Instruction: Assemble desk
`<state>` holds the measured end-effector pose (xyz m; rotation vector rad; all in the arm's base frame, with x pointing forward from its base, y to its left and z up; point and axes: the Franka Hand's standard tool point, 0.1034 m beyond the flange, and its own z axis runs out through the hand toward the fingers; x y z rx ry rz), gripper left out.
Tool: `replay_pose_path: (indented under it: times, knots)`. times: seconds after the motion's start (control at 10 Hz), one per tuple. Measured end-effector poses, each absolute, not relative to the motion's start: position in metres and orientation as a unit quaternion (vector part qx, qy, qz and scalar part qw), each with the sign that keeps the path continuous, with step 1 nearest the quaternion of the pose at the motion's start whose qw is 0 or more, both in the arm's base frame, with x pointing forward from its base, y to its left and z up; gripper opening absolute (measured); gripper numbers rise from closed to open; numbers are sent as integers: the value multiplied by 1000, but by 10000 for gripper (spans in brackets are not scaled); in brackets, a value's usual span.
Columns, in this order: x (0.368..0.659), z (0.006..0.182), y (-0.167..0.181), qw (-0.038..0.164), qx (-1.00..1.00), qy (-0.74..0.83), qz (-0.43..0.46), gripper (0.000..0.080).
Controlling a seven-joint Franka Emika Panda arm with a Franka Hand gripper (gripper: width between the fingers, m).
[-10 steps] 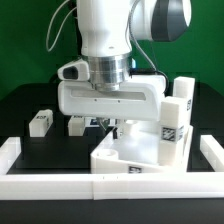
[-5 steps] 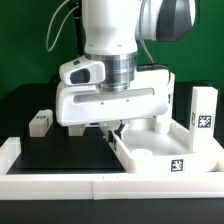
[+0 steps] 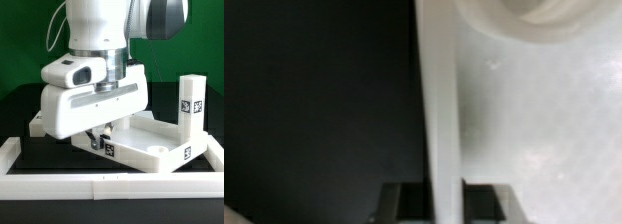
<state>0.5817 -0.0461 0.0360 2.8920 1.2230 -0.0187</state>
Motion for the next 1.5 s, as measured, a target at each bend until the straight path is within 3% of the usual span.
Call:
replay_pose_path:
  times: [0.2, 0.8, 1.1, 1.5]
  knots:
    - [600, 43, -38, 23, 875, 483, -12, 61]
    - [603, 39, -50, 39, 776, 629, -16, 60]
    - [642, 40, -14, 42, 762, 646, 18, 60]
    - [643, 34, -9, 42, 760, 648, 16, 60]
